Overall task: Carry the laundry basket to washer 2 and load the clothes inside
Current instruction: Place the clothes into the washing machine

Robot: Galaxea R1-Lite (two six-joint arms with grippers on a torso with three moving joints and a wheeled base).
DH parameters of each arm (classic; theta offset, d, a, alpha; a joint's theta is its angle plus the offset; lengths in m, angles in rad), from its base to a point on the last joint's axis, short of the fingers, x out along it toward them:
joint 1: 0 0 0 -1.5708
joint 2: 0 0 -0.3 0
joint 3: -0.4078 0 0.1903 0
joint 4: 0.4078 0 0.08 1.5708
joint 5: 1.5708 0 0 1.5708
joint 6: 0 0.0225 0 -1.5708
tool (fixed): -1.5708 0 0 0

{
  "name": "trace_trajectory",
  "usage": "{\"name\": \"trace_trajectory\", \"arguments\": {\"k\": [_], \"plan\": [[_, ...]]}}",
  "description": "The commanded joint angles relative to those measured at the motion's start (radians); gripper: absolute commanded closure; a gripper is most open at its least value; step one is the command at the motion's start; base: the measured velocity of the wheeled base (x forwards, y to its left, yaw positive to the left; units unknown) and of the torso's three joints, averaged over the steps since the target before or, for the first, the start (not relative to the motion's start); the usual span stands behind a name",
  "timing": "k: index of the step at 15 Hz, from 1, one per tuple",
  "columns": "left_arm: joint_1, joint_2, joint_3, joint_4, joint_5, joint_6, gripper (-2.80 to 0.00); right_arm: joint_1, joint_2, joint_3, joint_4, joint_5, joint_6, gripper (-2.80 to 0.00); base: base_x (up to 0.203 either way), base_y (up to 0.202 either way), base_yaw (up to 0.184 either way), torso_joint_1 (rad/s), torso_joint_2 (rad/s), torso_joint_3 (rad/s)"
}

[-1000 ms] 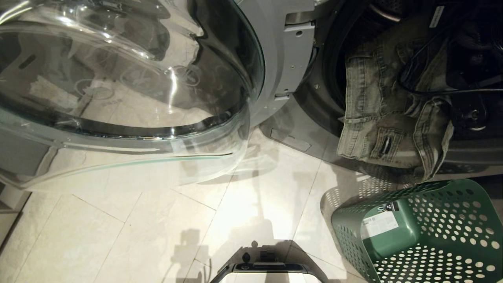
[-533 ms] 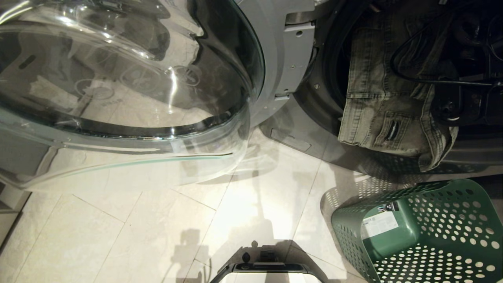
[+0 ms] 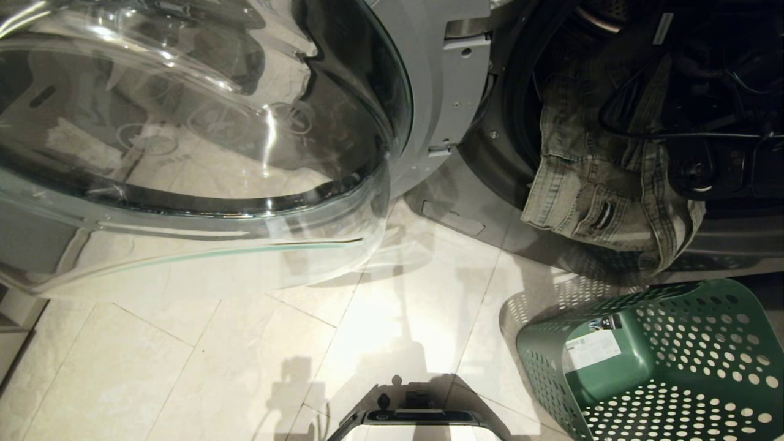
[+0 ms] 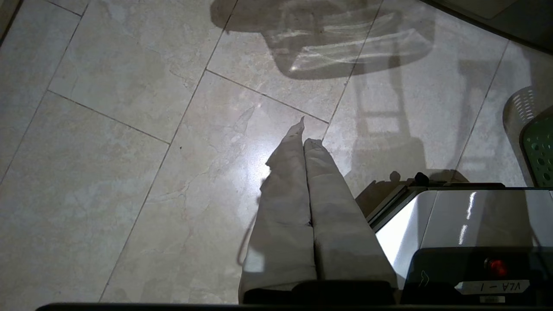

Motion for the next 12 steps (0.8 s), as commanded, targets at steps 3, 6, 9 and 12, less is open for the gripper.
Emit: {"name": "trace_trajectory", "arguments": {"k": [3, 6, 9, 12], "plan": [[0.000, 0.000, 0.002, 0.000, 0.000, 0.000, 0.00, -0.011, -0.032, 0.009, 0.054, -0.006, -0.002, -2.80, 0.000, 0.000, 0.000, 0.000, 0.00, 0.000], [0.000, 0.000, 0.002, 0.000, 0.000, 0.000, 0.00, -0.024, -0.037, 0.019, 0.083, -0.007, -0.002, -2.80, 0.000, 0.000, 0.000, 0.000, 0.00, 0.000], [0.000, 0.000, 0.002, 0.000, 0.000, 0.000, 0.00, -0.028, -0.054, 0.041, 0.156, -0.015, 0.022, -2.80, 0.000, 0.000, 0.000, 0.000, 0.00, 0.000], [-0.001, 0.000, 0.002, 0.000, 0.000, 0.000, 0.00, -0.029, -0.050, 0.029, 0.217, -0.148, 0.074, -2.80, 0.000, 0.000, 0.000, 0.000, 0.00, 0.000]]}}
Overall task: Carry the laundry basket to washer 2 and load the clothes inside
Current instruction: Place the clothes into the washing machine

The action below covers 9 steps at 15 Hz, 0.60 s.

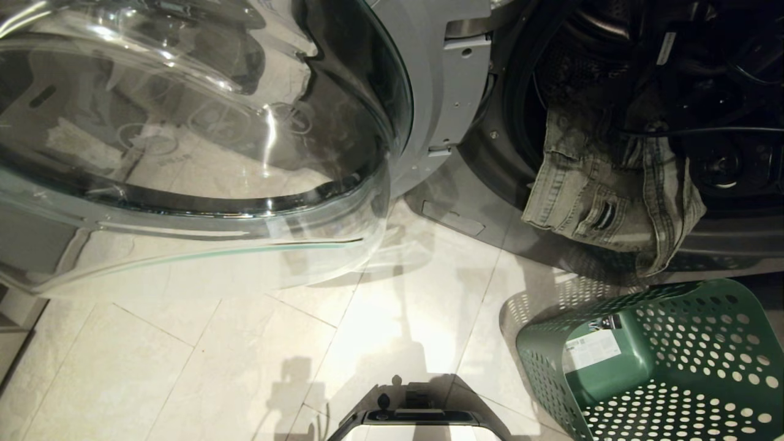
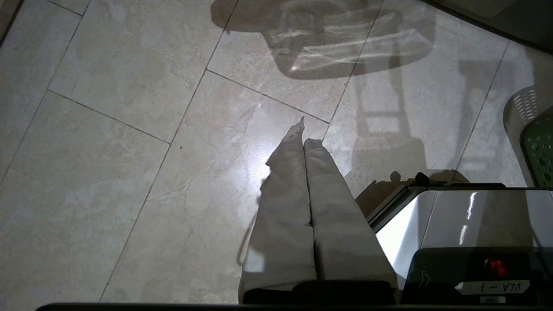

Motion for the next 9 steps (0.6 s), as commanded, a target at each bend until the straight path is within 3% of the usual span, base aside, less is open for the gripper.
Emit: {"name": "trace_trajectory", "arguments": {"k": [1, 6, 9], "plan": [[-0.001, 0.000, 0.002, 0.000, 0.000, 0.000, 0.00, 0.000, -0.001, -0.004, 0.009, -0.059, 0.004, -2.80, 0.000, 0.000, 0.000, 0.000, 0.00, 0.000], [-0.001, 0.000, 0.002, 0.000, 0.000, 0.000, 0.00, 0.014, -0.019, 0.021, 0.118, -0.069, 0.026, -2.80, 0.000, 0.000, 0.000, 0.000, 0.00, 0.000], [0.001, 0.000, 0.002, 0.000, 0.000, 0.000, 0.00, 0.027, -0.084, 0.134, 0.170, -0.035, 0.027, -2.80, 0.000, 0.000, 0.000, 0.000, 0.00, 0.000]]}}
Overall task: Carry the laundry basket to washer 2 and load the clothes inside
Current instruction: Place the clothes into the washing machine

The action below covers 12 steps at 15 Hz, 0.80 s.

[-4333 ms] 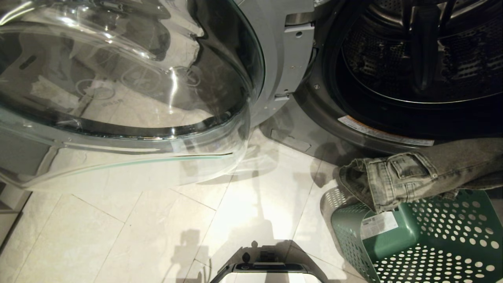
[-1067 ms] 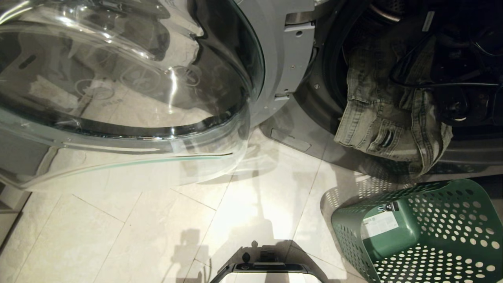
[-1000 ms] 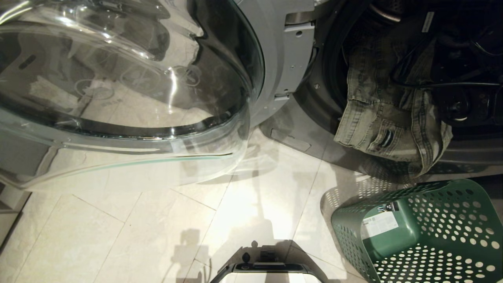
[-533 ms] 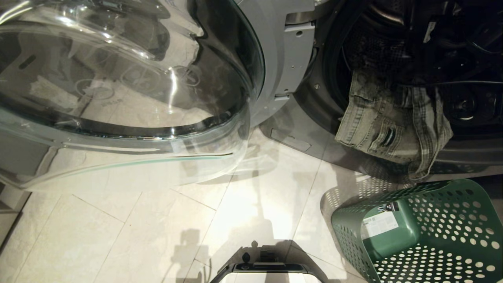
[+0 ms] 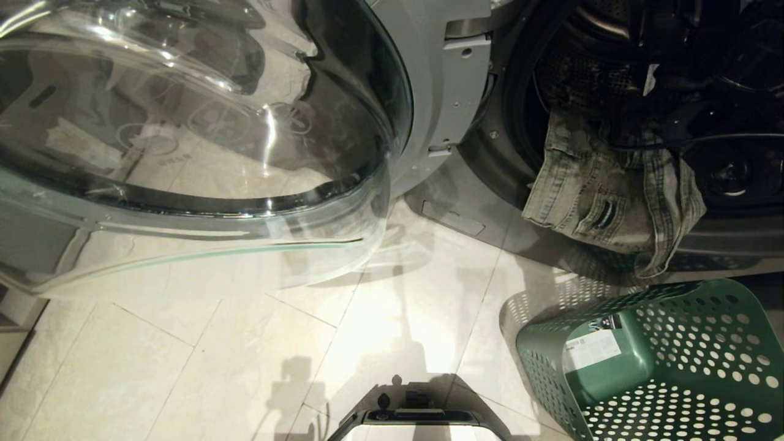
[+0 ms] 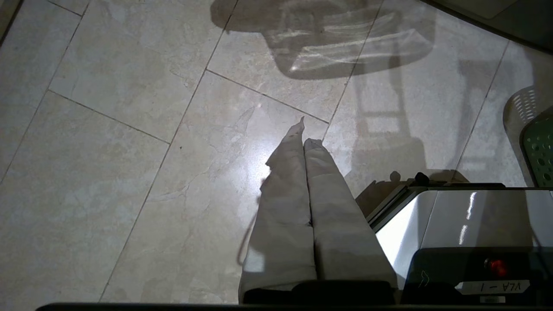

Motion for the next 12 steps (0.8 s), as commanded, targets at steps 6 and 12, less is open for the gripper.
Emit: {"name": "trace_trajectory", "arguments": {"k": [6, 12], "plan": [[0.000, 0.000, 0.002, 0.000, 0.000, 0.000, 0.00, 0.030, -0.389, 0.368, 0.568, 0.218, 0.133, -2.80, 0.000, 0.000, 0.000, 0.000, 0.00, 0.000], [0.000, 0.000, 0.002, 0.000, 0.000, 0.000, 0.00, 0.107, -0.529, 0.518, 1.060, 0.242, 0.203, -2.80, 0.000, 0.000, 0.000, 0.000, 0.00, 0.000]]}}
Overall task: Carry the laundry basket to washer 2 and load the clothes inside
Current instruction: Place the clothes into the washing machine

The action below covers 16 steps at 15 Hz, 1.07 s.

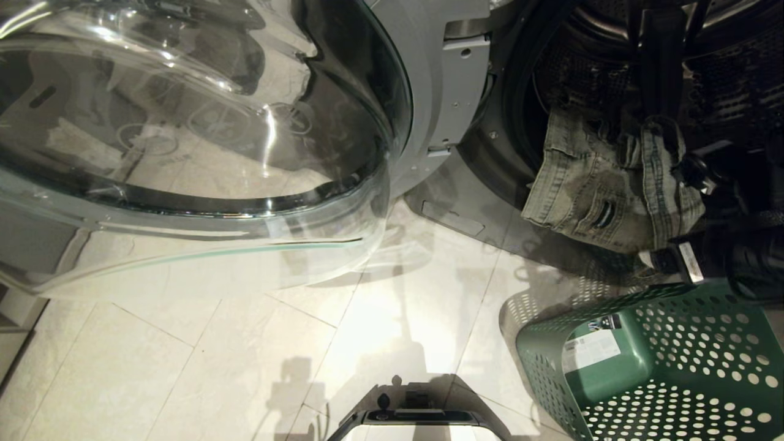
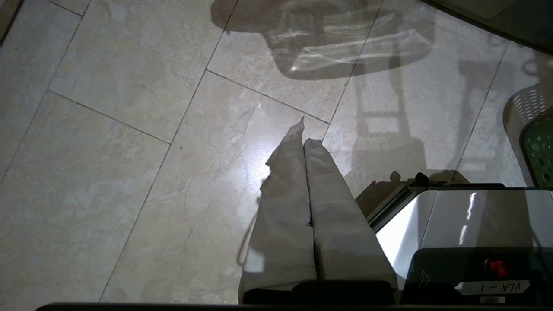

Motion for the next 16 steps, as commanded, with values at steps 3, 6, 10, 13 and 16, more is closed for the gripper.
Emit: {"name": "trace_trajectory", "arguments": {"k": [3, 6, 10, 13, 16], "plan": [[-0.001, 0.000, 0.002, 0.000, 0.000, 0.000, 0.00, 0.017, -0.042, 0.008, 0.050, -0.002, 0.018, -2.80, 0.000, 0.000, 0.000, 0.000, 0.00, 0.000], [0.000, 0.000, 0.002, 0.000, 0.000, 0.000, 0.00, 0.029, -0.079, 0.066, 0.051, 0.025, 0.033, -2.80, 0.000, 0.000, 0.000, 0.000, 0.00, 0.000], [0.000, 0.000, 0.002, 0.000, 0.000, 0.000, 0.00, 0.033, 0.011, 0.094, -0.035, 0.052, 0.213, -2.80, 0.000, 0.000, 0.000, 0.000, 0.00, 0.000], [-0.001, 0.000, 0.002, 0.000, 0.000, 0.000, 0.00, 0.006, 0.125, 0.083, -0.190, -0.121, 0.265, -2.80, 0.000, 0.000, 0.000, 0.000, 0.00, 0.000], [-0.001, 0.000, 0.002, 0.000, 0.000, 0.000, 0.00, -0.009, 0.191, 0.042, -0.259, -0.206, 0.203, -2.80, 0.000, 0.000, 0.000, 0.000, 0.00, 0.000]]}}
